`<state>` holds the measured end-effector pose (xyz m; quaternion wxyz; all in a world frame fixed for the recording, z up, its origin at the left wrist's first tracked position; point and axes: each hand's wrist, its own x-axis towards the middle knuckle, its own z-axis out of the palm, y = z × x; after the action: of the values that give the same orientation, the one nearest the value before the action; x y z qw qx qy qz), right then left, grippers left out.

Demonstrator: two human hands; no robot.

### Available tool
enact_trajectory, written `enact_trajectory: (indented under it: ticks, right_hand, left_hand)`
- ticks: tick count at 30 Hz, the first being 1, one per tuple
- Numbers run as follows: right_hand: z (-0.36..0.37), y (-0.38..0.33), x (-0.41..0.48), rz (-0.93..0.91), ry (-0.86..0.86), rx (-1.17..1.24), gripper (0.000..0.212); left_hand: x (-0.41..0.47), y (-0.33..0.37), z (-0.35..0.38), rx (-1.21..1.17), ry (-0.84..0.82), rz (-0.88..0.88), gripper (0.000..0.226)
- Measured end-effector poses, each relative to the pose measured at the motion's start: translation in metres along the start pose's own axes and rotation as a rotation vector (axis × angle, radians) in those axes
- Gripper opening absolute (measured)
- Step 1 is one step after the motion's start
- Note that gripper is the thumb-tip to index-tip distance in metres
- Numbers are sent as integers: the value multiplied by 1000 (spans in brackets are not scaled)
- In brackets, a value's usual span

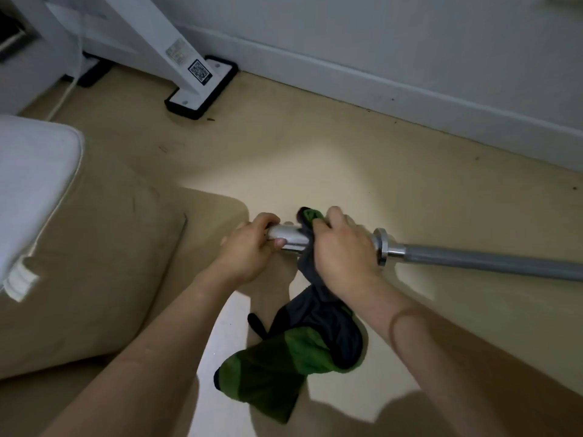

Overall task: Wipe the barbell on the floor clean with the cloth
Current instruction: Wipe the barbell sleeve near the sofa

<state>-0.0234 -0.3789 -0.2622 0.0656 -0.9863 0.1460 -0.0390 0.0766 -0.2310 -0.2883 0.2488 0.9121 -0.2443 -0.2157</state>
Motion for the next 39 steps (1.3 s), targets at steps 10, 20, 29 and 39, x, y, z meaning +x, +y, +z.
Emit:
enact_trajectory:
  ticks: [10, 20, 29, 39]
  right_hand:
    - [6, -35, 36, 26, -19, 85, 15]
    - [0, 19, 43, 162, -10, 10, 10]
    - [-12, 37, 52, -77, -224, 70, 29]
    - [-15, 95, 11, -54, -297, -76, 68]
  left_hand:
    - [43, 4, 2, 38, 24, -90, 35]
    - [58, 39, 3, 85, 317, -42, 19]
    - [11, 82, 47, 94, 281, 261, 58]
    - [26, 55, 19, 444, 385, 319, 44]
